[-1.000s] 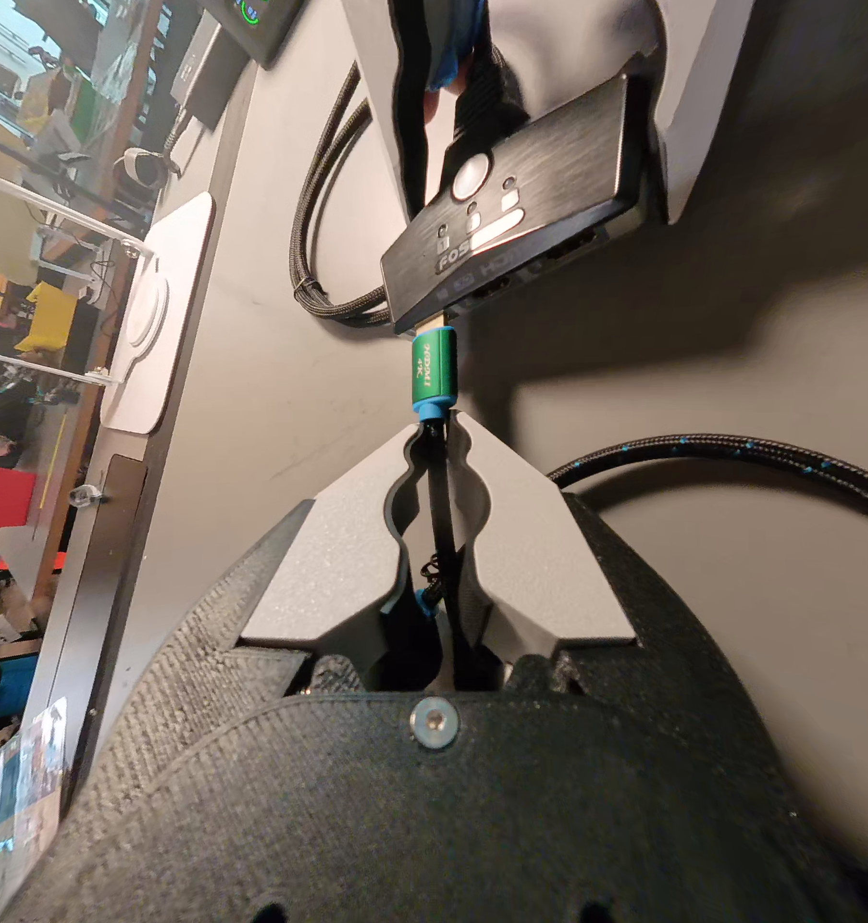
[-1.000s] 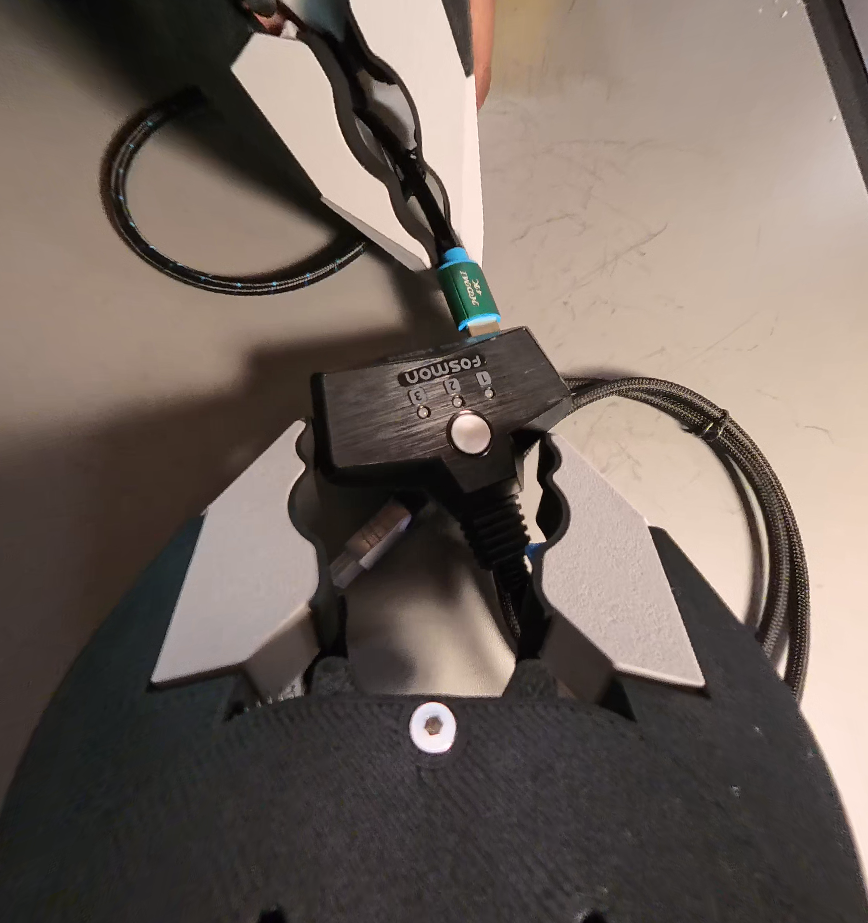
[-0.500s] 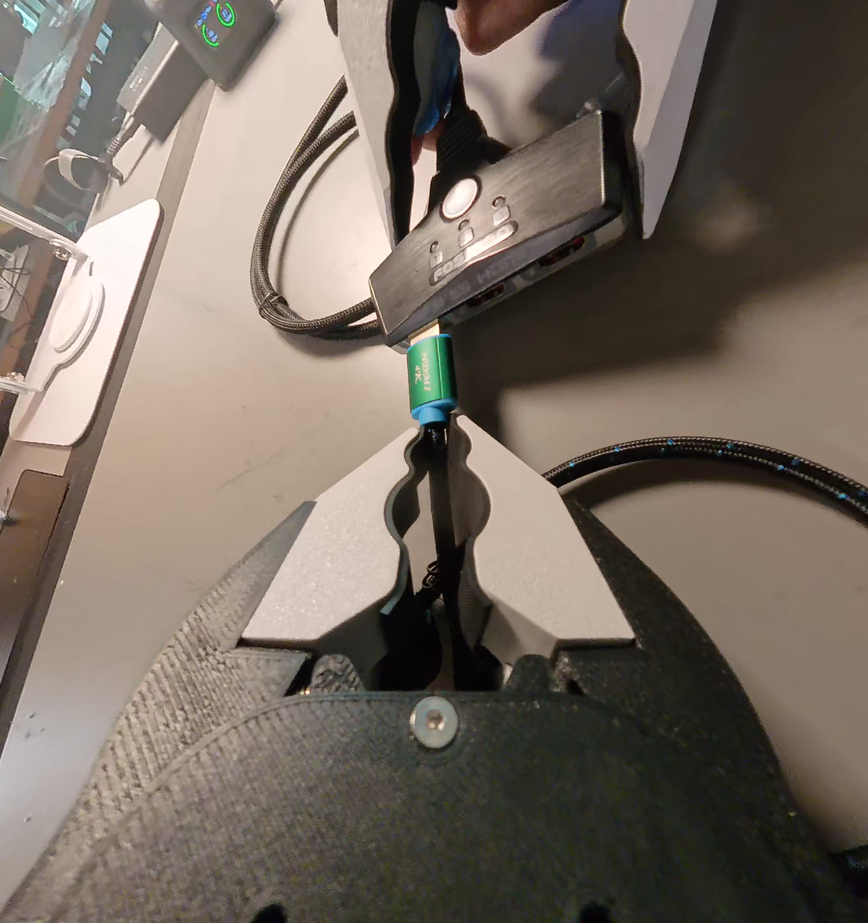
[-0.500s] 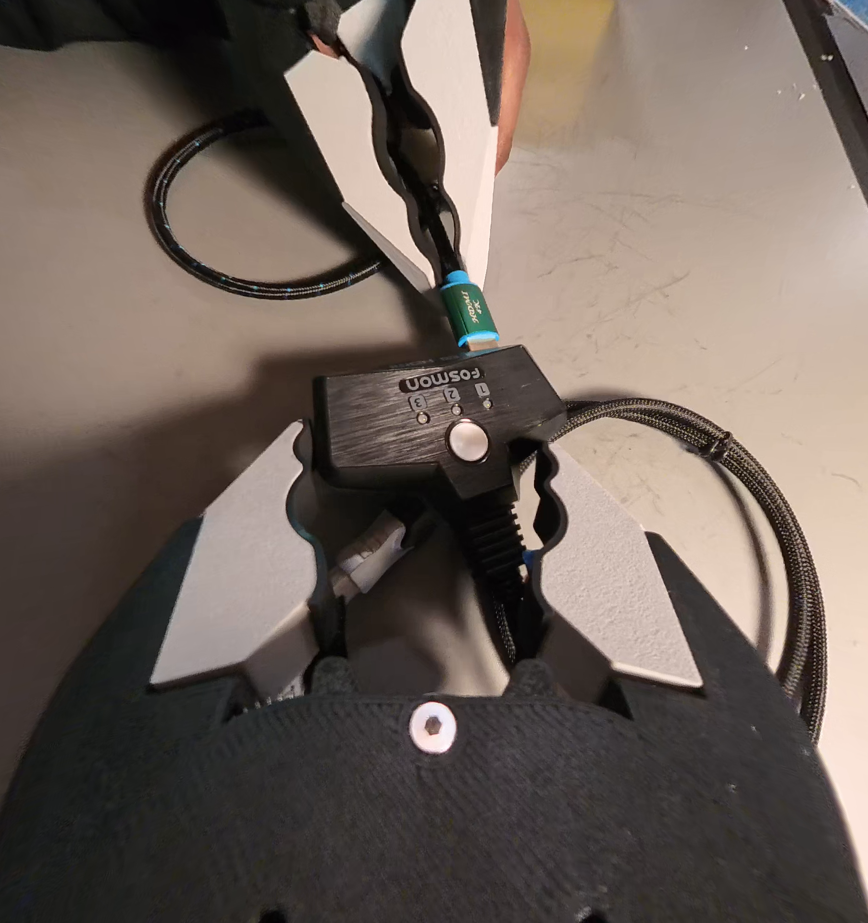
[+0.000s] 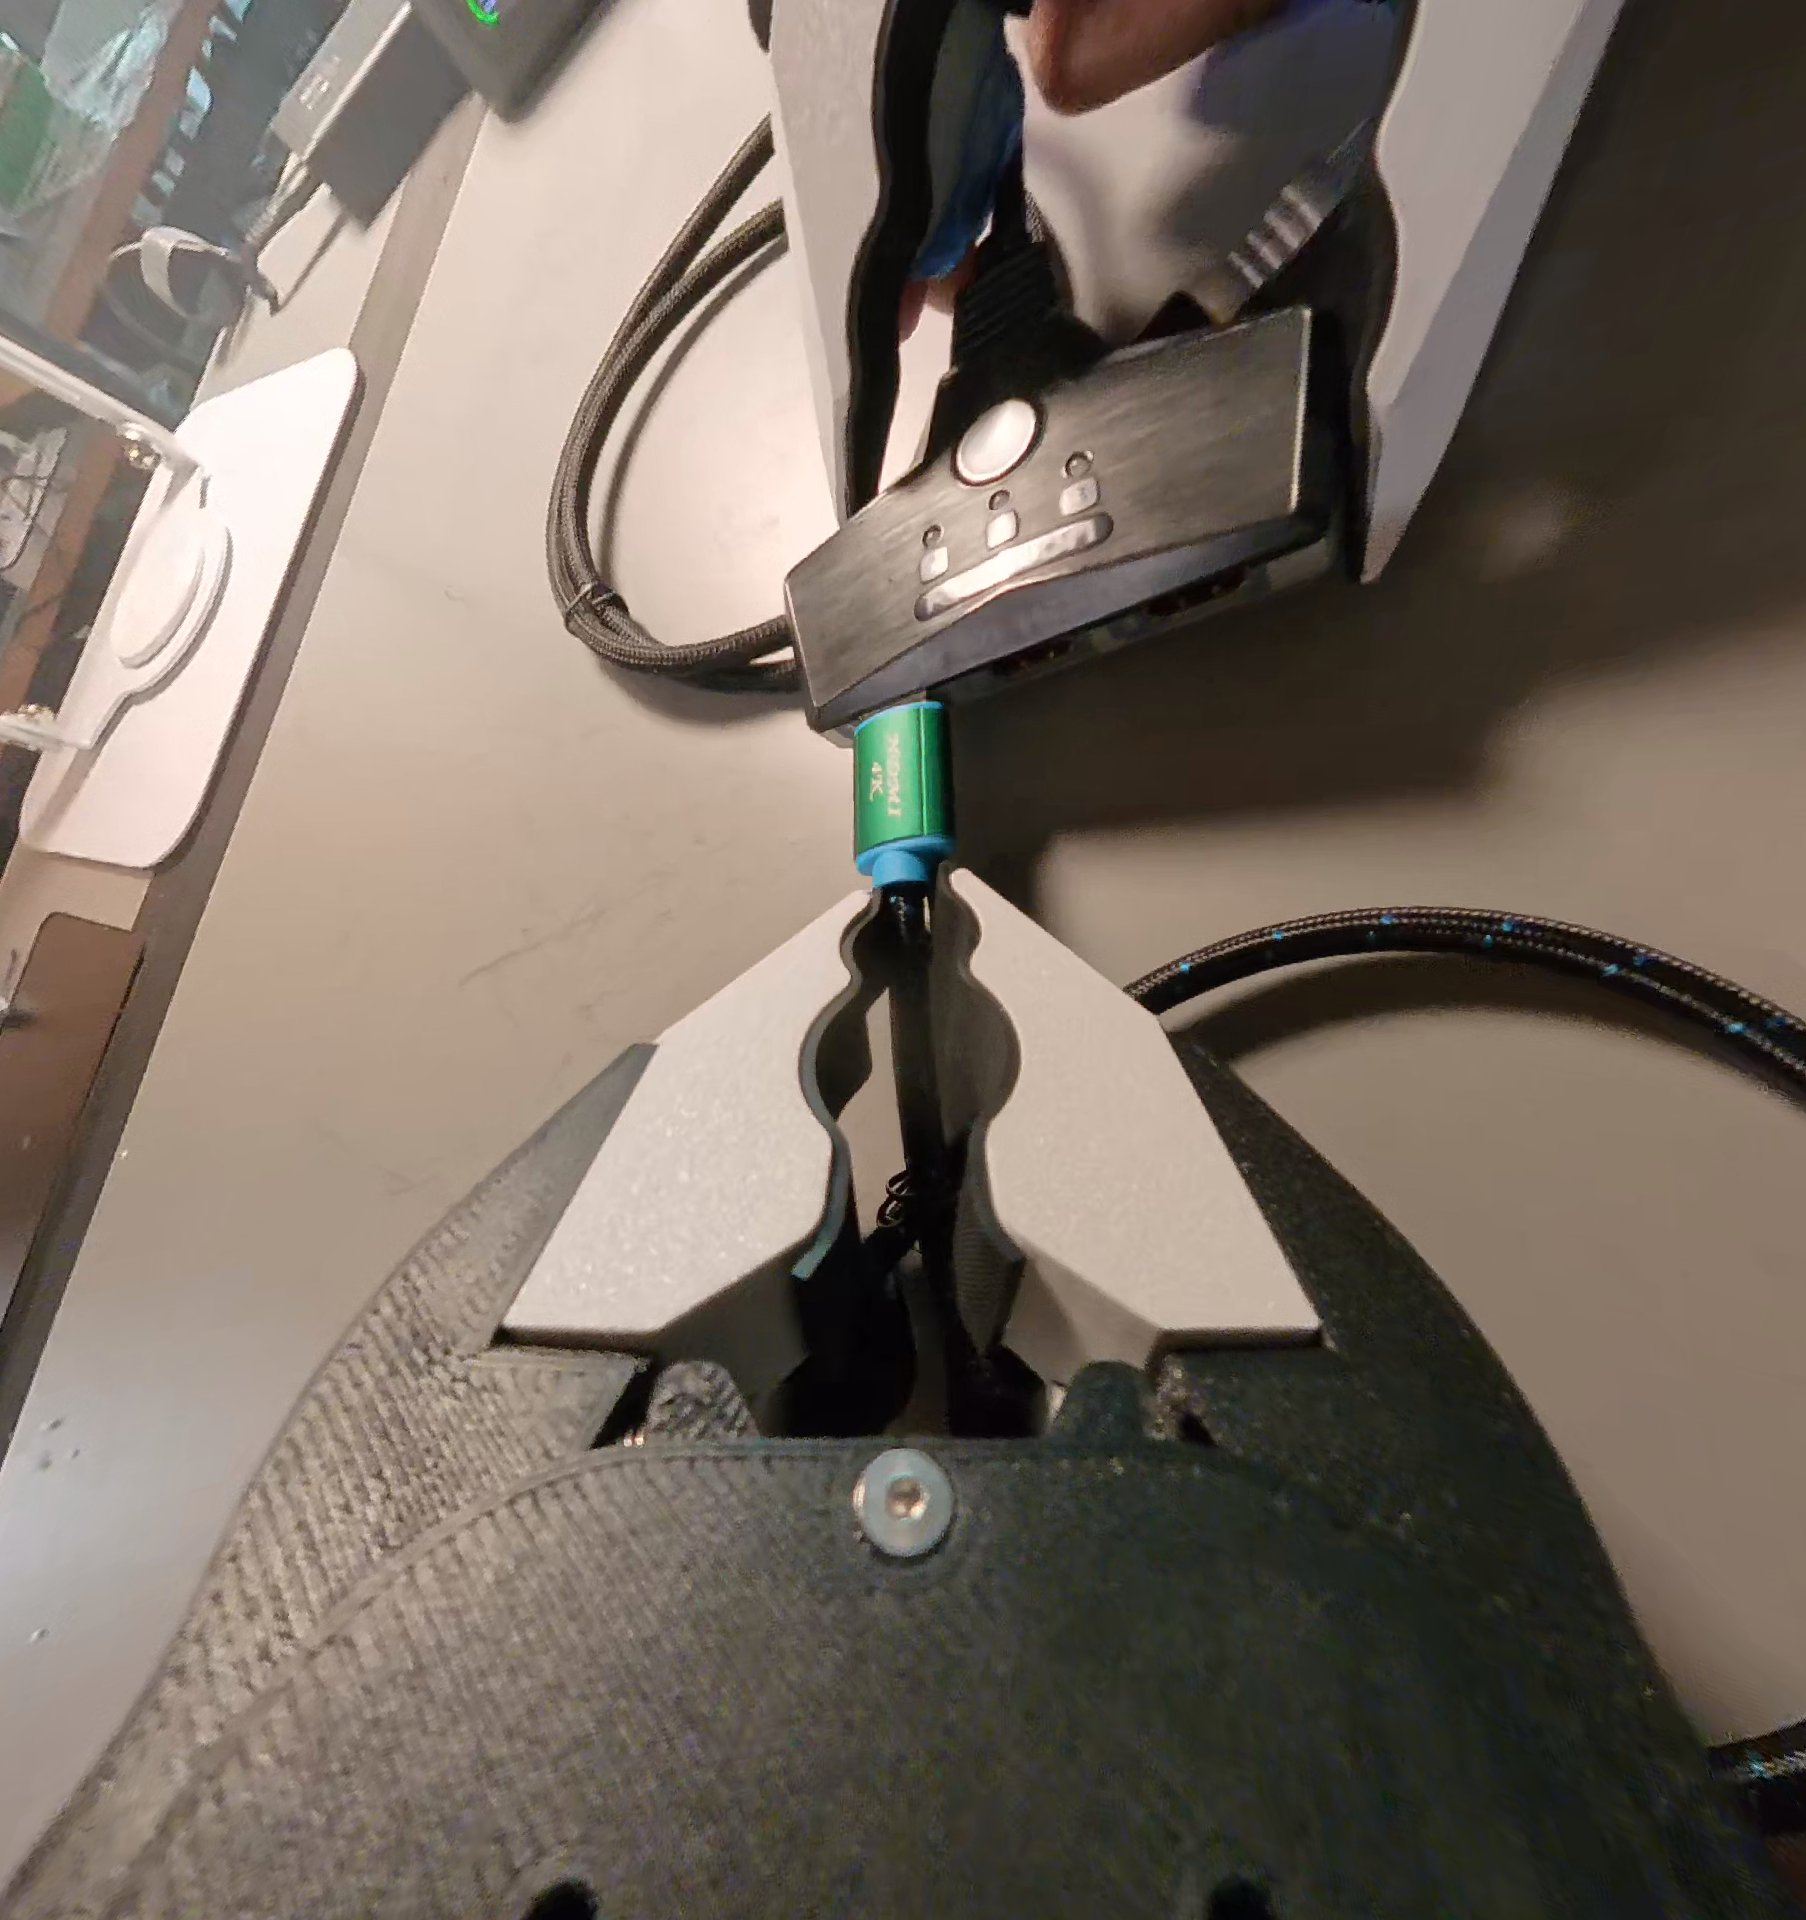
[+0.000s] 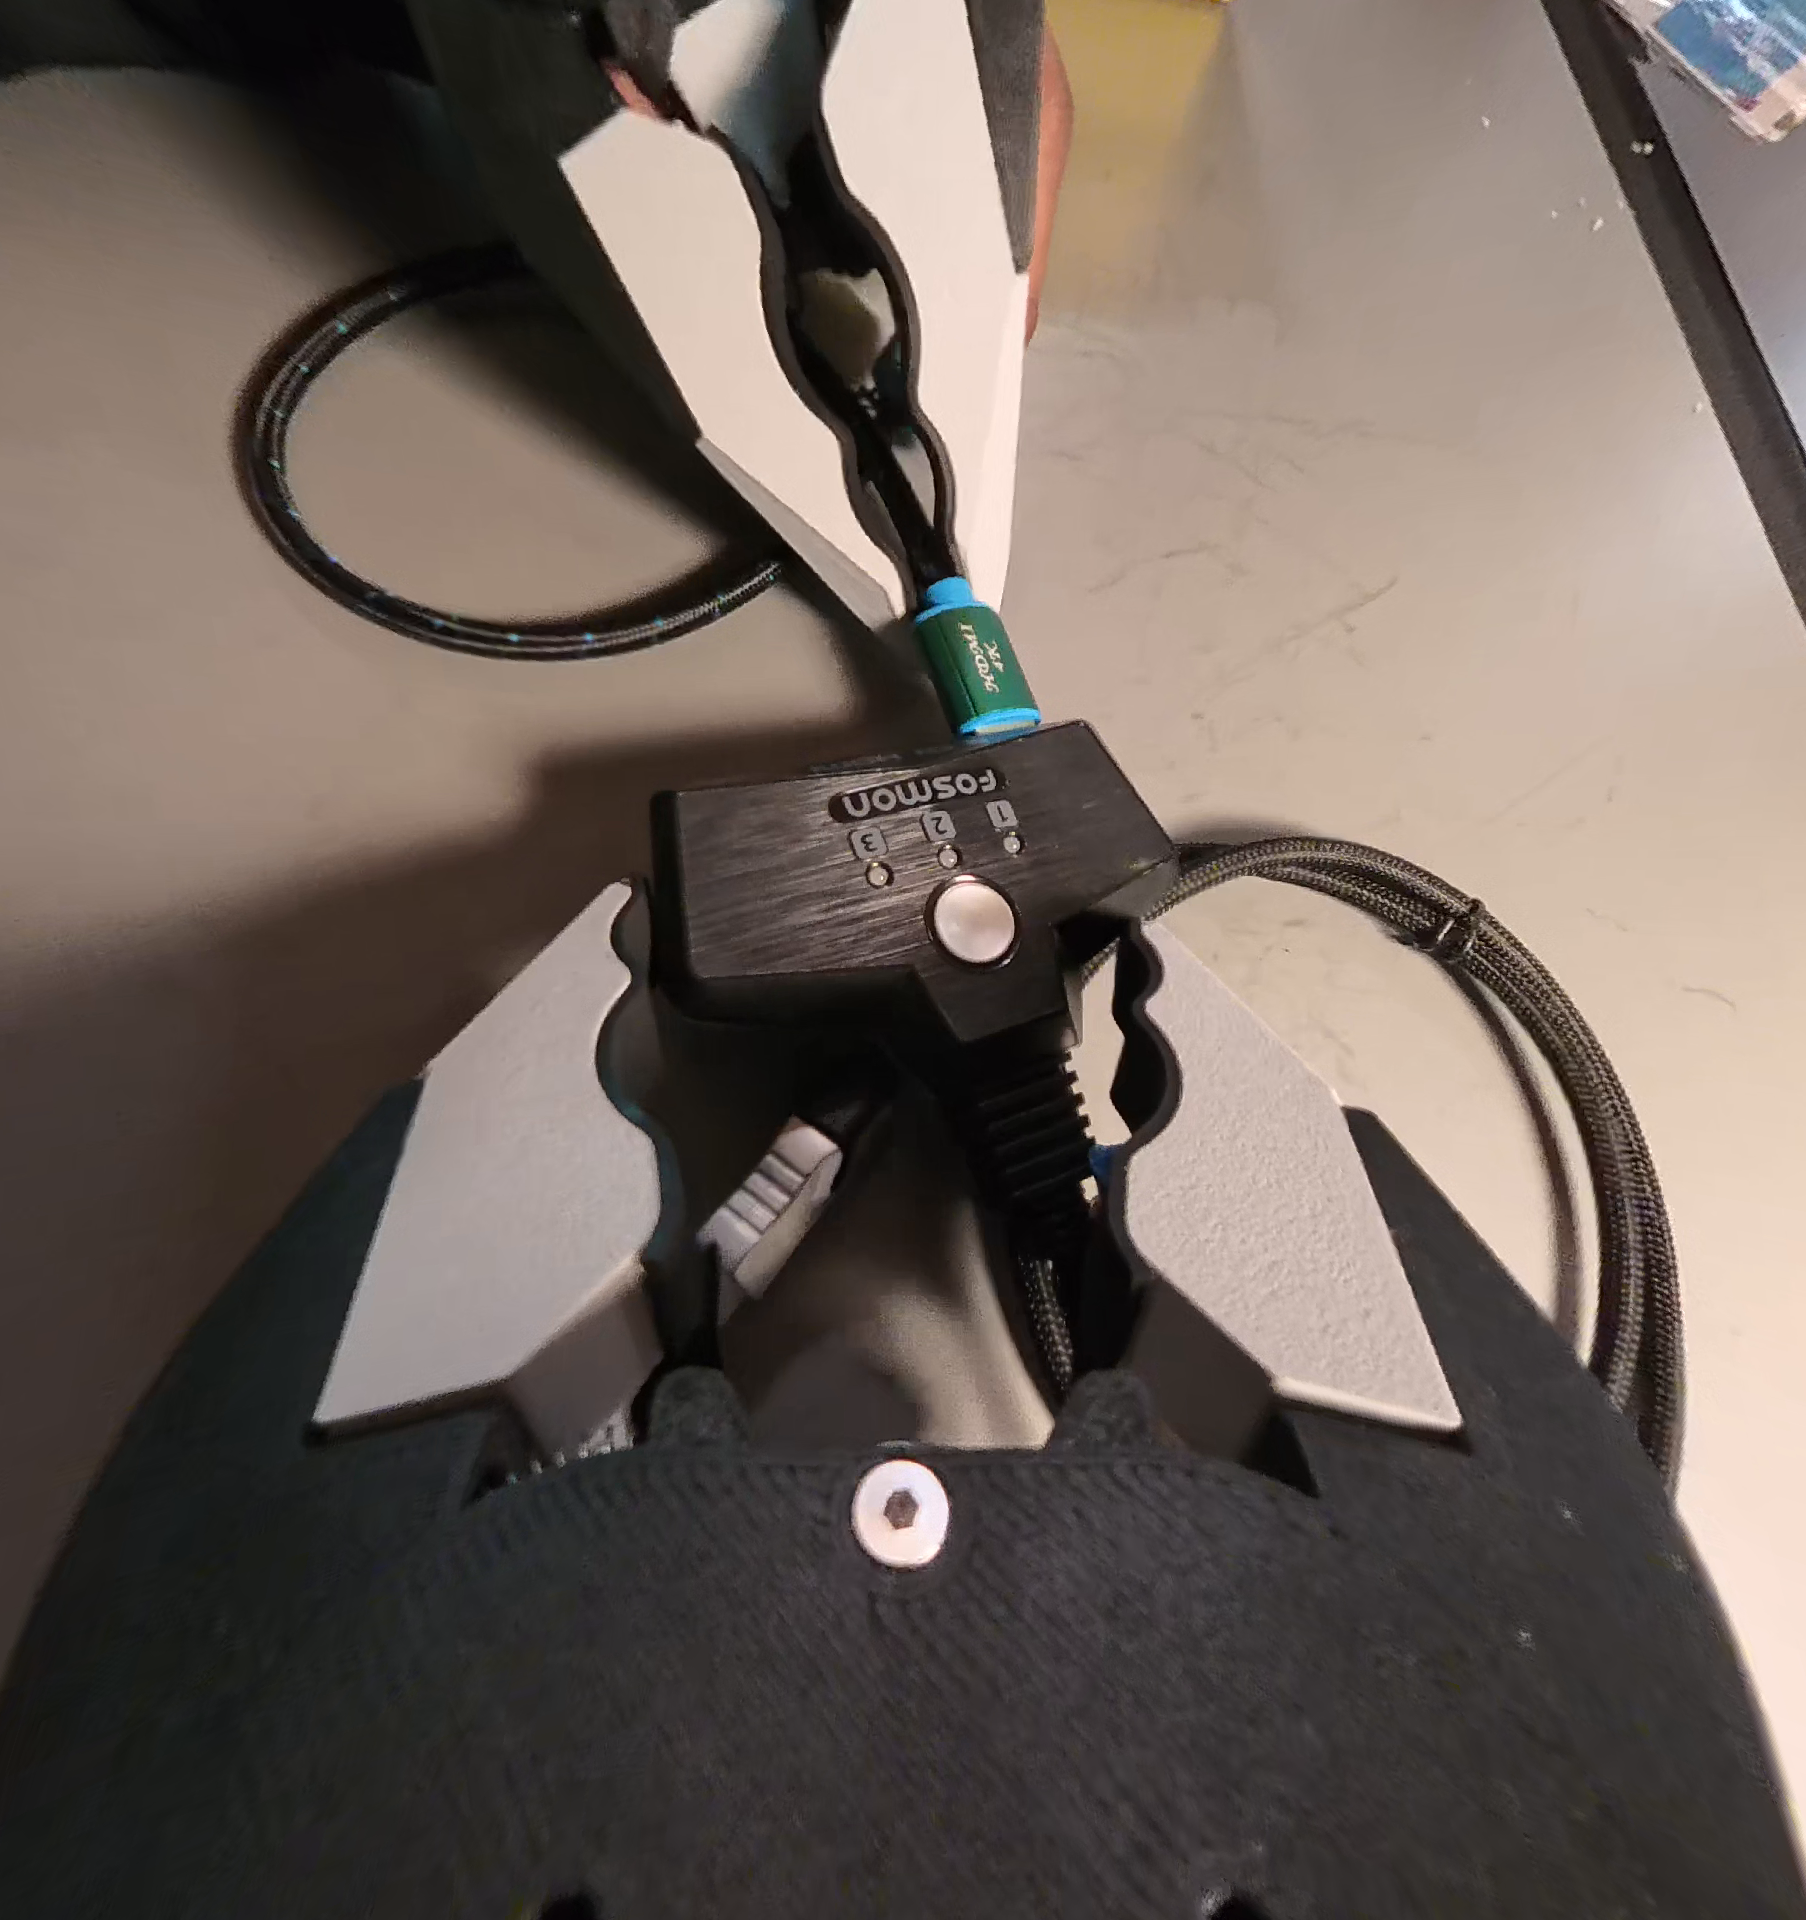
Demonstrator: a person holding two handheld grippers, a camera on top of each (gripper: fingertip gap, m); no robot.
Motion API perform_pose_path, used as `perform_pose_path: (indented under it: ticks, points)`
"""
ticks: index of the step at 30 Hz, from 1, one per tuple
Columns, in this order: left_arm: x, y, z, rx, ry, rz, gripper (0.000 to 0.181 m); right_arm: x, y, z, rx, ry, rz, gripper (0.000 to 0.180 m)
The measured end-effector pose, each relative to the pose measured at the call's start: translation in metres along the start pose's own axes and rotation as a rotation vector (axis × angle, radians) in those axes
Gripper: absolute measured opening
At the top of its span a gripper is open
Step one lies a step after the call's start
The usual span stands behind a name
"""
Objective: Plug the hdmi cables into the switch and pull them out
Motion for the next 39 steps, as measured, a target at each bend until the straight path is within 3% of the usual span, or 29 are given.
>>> perform_pose_path:
  ticks: [1, 7, 11, 12, 14, 15, 16, 18, 20, 21, 23, 24, 25, 27, 28, 29, 32, 35, 39]
  points:
    - [-0.002, 0.002, 0.001, -0.002, -0.01, -0.007, 0.006, 0.001, 0.0, 0.001, -0.006, 0.012, 0.003, 0.089]
    - [-0.011, 0.008, 0.001, -0.029, -0.05, -0.026, 0.008, 0.016, -0.022, -0.022, 0.107, 0.062, 0.11, 0.089]
    - [-0.01, 0.009, -0.001, -0.031, -0.055, -0.022, 0.009, 0.029, -0.062, -0.045, 0.478, 0.053, 0.287, 0.087]
    - [-0.01, 0.008, 0.0, -0.031, -0.056, -0.021, 0.009, 0.029, -0.072, -0.051, 0.59, 0.029, 0.329, 0.073]
    - [-0.01, 0.007, 0.001, -0.033, -0.059, -0.02, 0.009, 0.029, -0.088, -0.063, 0.768, -0.017, 0.378, 0.013]
    - [-0.01, 0.007, 0.001, -0.034, -0.061, -0.017, 0.009, 0.031, -0.093, -0.066, 0.809, -0.026, 0.405, 0.0]
    - [-0.01, 0.007, 0.002, -0.035, -0.063, -0.015, 0.009, 0.035, -0.095, -0.067, 0.824, -0.02, 0.44, 0.0]
    - [-0.01, 0.007, 0.002, -0.035, -0.065, -0.014, 0.009, 0.043, -0.094, -0.067, 0.831, 0.043, 0.489, 0.001]
    - [-0.01, 0.007, 0.002, -0.037, -0.066, -0.013, 0.009, 0.044, -0.091, -0.064, 0.802, 0.058, 0.497, 0.025]
    - [-0.01, 0.007, 0.002, -0.037, -0.068, -0.012, 0.009, 0.044, -0.09, -0.063, 0.796, 0.068, 0.49, 0.025]
    - [-0.009, 0.006, 0.003, -0.038, -0.072, -0.008, 0.009, 0.05, -0.087, -0.063, 0.778, 0.144, 0.493, 0.0]
    - [-0.009, 0.006, 0.003, -0.04, -0.073, -0.005, 0.009, 0.054, -0.084, -0.061, 0.753, 0.193, 0.503, 0.0]
    - [-0.009, 0.006, 0.003, -0.041, -0.075, -0.002, 0.009, 0.06, -0.08, -0.061, 0.728, 0.254, 0.506, 0.003]
    - [-0.009, 0.006, 0.003, -0.041, -0.077, -0.001, 0.009, 0.066, -0.073, -0.059, 0.682, 0.325, 0.501, 0.03]
    - [-0.009, 0.006, 0.003, -0.042, -0.077, -0.001, 0.009, 0.067, -0.069, -0.058, 0.659, 0.345, 0.501, 0.022]
    - [-0.009, 0.006, 0.003, -0.042, -0.078, 0.001, 0.009, 0.072, -0.064, -0.058, 0.632, 0.389, 0.508, 0.001]
    - [-0.009, 0.006, 0.003, -0.044, -0.08, 0.007, 0.009, 0.084, -0.047, -0.059, 0.545, 0.517, 0.538, 0.001]
    - [-0.009, 0.006, 0.003, -0.047, -0.082, 0.01, 0.009, 0.094, -0.033, -0.062, 0.496, 0.593, 0.591, 0.019]
    - [-0.009, 0.006, 0.003, -0.054, -0.086, 0.017, 0.009, 0.105, -0.015, -0.071, 0.47, 0.687, 0.695, 0.0]
Point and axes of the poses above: each gripper's, where its closed fingertips meet, z out along the fingers, y out of its underside, x = y × z across the jaws, the point moved 4 cm from there along -z, back along the fingers, and after that the axes turned 10 degrees about x, right-handed, at the moved point
